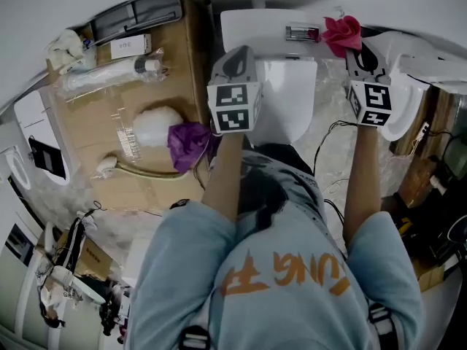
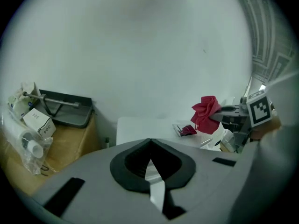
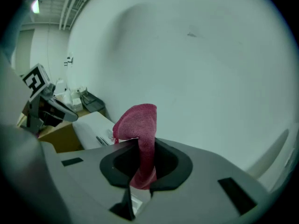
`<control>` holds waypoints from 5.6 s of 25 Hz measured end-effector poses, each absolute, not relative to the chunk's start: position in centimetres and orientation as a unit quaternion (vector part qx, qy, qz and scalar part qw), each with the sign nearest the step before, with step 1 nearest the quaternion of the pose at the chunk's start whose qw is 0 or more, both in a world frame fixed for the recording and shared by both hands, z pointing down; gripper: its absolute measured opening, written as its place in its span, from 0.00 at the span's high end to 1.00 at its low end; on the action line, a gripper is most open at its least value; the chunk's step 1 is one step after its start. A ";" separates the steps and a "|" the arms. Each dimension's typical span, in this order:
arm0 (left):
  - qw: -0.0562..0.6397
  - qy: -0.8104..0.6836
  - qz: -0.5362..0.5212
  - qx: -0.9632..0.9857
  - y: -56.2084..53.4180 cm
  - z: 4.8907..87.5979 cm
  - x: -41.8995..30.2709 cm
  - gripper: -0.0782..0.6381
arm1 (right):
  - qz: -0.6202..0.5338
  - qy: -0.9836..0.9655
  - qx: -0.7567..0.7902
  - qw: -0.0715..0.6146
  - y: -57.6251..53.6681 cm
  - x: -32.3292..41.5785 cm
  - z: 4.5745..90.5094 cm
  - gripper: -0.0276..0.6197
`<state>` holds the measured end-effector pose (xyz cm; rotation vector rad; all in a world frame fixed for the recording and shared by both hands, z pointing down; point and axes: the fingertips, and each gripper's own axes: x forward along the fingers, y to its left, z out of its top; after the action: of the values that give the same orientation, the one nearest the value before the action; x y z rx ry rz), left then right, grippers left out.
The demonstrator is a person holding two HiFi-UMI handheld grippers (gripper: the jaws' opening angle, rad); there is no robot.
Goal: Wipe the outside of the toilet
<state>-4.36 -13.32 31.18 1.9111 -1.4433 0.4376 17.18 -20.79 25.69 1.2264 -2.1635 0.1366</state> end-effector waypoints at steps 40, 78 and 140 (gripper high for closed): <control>0.350 -0.602 0.195 0.690 -10.5 30.7 -8.9 0.86 | 0.084 -0.924 0.215 0.305 -13.6 -3.6 31.4 0.86; 0.303 -0.506 0.268 0.762 -9.1 29.0 2.5 0.86 | 0.165 -0.859 0.419 0.244 -16.4 18.2 31.9 0.86; 0.230 -0.690 0.093 0.680 -4.3 39.8 -10.5 0.86 | 0.147 -0.943 0.272 0.125 -8.2 -6.4 40.4 0.86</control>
<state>-10.47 -4.28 39.83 1.8698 -1.8978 0.2556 -6.40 -8.17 40.39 0.7935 -2.7476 0.4280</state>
